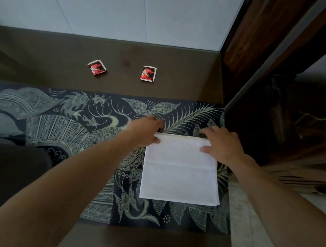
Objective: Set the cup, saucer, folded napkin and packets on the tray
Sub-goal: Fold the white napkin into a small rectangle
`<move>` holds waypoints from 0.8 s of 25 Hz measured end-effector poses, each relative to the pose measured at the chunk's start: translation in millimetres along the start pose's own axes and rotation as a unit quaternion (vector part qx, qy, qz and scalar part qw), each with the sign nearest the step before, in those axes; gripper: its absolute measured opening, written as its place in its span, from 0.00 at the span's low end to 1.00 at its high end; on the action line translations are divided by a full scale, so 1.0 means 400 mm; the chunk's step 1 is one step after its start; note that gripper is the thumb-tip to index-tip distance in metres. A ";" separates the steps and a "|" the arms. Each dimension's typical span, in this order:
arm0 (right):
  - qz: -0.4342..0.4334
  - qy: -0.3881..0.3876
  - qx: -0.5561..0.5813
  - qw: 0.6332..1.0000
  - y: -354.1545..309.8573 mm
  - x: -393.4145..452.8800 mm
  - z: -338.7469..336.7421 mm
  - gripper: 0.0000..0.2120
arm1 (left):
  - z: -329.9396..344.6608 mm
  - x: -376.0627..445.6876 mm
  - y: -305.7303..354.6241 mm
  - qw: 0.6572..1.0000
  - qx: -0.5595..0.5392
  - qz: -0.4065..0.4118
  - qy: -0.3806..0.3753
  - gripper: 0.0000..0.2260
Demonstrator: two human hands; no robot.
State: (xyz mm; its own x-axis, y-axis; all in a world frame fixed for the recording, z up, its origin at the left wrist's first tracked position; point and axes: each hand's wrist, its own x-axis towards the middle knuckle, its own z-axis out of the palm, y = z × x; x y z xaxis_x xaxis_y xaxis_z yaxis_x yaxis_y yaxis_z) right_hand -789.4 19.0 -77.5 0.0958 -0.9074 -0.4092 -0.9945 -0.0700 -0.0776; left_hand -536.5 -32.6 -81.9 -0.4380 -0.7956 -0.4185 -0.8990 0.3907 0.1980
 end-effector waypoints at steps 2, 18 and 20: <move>0.013 -0.030 0.024 0.999 -0.003 0.017 -0.016 0.26 | -0.022 0.025 0.007 0.999 0.022 -0.007 -0.026 0.22; -0.065 0.158 0.084 0.982 -0.016 -0.206 0.006 0.10 | 0.036 -0.230 0.050 0.980 -0.073 0.044 0.180 0.09; -0.066 0.171 0.090 0.979 -0.020 -0.262 0.027 0.11 | 0.067 -0.282 0.066 0.976 -0.075 0.049 0.199 0.09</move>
State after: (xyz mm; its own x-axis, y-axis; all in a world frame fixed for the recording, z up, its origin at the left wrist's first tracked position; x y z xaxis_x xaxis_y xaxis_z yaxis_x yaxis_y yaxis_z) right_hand -791.0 119.0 -43.8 0.1734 -0.9831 -0.0584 -0.9478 -0.1505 -0.2811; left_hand -510.5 80.0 -53.3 -0.4632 -0.8861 -0.0188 -0.8300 0.4262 0.3598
